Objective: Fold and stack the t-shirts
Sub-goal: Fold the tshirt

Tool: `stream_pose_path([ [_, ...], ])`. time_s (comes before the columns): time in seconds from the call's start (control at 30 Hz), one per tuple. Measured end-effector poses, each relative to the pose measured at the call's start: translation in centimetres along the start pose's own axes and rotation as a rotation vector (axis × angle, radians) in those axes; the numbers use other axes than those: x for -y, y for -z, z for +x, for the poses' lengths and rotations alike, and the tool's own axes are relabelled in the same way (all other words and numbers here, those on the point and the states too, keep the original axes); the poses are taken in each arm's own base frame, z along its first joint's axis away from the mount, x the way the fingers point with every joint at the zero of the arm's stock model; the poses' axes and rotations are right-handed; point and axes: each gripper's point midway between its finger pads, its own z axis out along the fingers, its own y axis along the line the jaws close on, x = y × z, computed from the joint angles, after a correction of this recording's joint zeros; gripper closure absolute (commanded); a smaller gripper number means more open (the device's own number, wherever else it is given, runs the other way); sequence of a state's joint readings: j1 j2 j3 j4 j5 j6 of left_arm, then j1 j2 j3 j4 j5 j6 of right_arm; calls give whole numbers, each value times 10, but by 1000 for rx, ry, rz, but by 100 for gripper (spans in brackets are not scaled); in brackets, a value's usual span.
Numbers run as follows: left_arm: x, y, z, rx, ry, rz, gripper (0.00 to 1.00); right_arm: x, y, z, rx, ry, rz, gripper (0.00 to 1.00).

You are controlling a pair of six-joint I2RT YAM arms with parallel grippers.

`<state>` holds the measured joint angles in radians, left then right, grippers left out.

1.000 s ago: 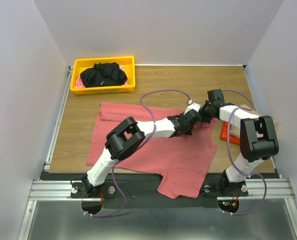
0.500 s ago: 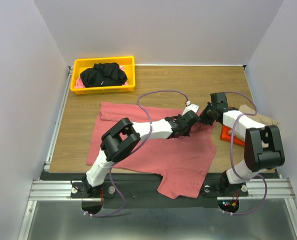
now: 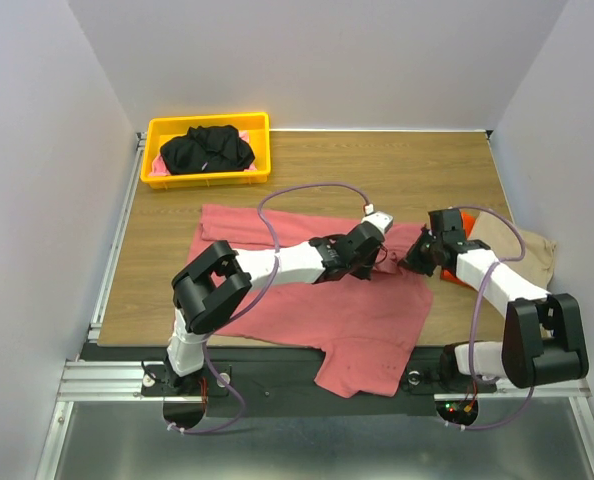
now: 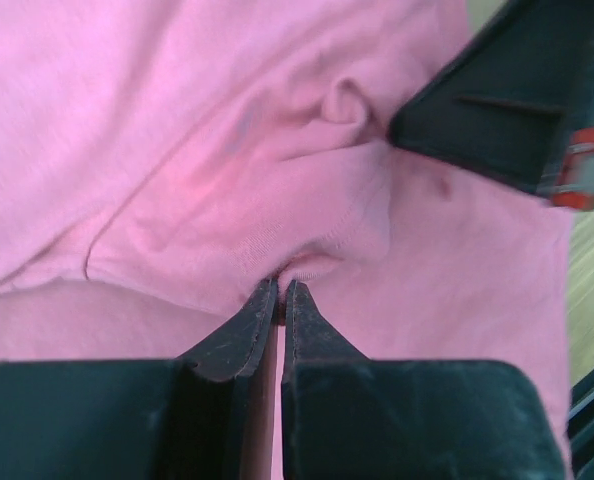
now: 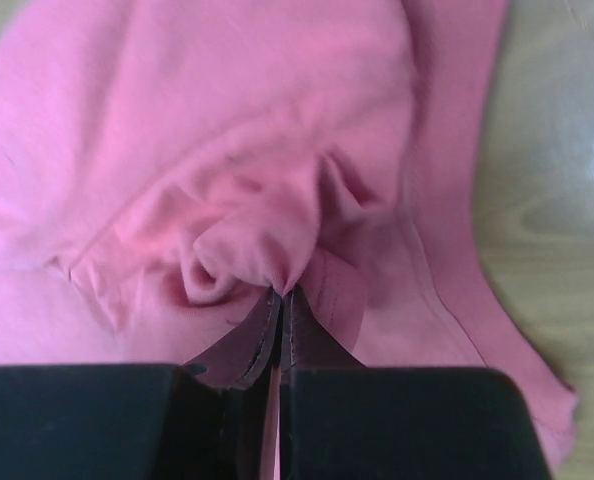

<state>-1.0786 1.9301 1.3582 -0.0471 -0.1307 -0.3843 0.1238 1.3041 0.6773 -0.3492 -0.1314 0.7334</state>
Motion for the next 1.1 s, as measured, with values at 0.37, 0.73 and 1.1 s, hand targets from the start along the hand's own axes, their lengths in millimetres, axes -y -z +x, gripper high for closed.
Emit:
stream_pose_path([
  [0.37, -8, 6, 33, -77, -14, 16, 100, 19, 20, 23, -66, 24, 55, 97],
  [0.73, -11, 13, 38, -98, -33, 12, 100, 34, 30, 29, -103, 54, 138, 93],
  [1.1, -21, 19, 63, -175, -48, -4, 29, 48, 30, 31, -104, 60, 204, 72],
])
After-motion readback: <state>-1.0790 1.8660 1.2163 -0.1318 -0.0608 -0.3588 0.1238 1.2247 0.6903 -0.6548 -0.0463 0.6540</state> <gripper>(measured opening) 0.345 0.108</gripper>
